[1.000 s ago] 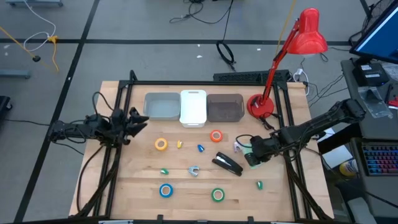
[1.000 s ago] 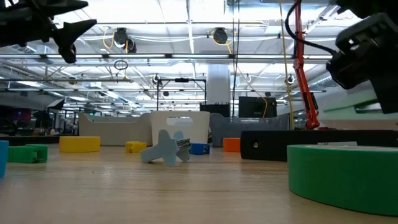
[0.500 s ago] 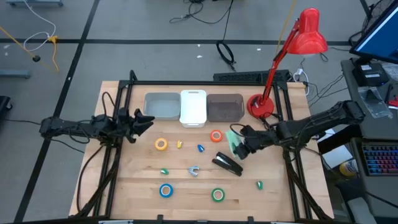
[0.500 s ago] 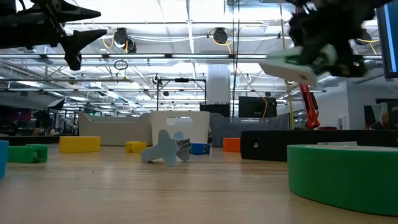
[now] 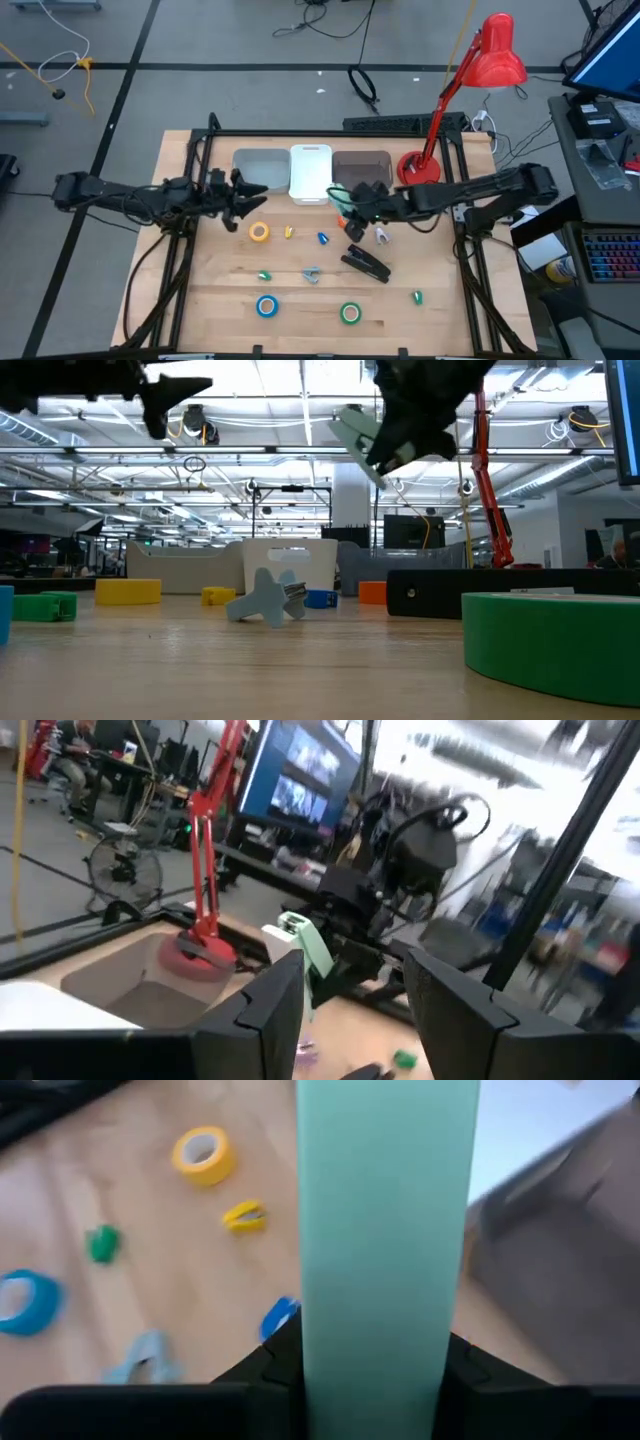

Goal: Pick and place Stapler, Stapler remover, tape
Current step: Put the light green stapler into the gray bin

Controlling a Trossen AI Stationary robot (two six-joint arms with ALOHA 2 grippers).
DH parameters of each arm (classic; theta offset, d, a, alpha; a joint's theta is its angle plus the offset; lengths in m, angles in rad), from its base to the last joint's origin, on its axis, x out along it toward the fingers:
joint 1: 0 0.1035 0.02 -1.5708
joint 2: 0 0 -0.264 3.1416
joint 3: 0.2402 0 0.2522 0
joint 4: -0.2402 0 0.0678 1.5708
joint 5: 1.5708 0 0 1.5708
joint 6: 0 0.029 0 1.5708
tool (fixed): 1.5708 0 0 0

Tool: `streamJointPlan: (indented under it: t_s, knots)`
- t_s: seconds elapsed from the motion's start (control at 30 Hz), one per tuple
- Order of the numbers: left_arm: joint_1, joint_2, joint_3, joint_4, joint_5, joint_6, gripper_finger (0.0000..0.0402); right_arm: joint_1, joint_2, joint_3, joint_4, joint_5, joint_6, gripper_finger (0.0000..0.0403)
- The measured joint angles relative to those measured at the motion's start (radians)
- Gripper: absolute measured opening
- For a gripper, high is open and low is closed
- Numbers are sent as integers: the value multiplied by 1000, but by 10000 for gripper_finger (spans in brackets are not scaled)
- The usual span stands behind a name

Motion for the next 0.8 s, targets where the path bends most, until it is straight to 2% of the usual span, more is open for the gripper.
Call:
streamJointPlan:
  t_s: [0.23,0.43,0.57,0.8]
  knots:
    - [0,155,219,-263,56,123,177,0,59,85,1,165,-212,105]
    - [0,228,379,-493,27,213,177,3,65,97,3,285,-349,105]
    - [0,266,456,-555,18,313,177,3,65,97,13,323,-436,105]
    - [0,391,576,-554,-12,551,177,3,65,96,46,336,-539,105]
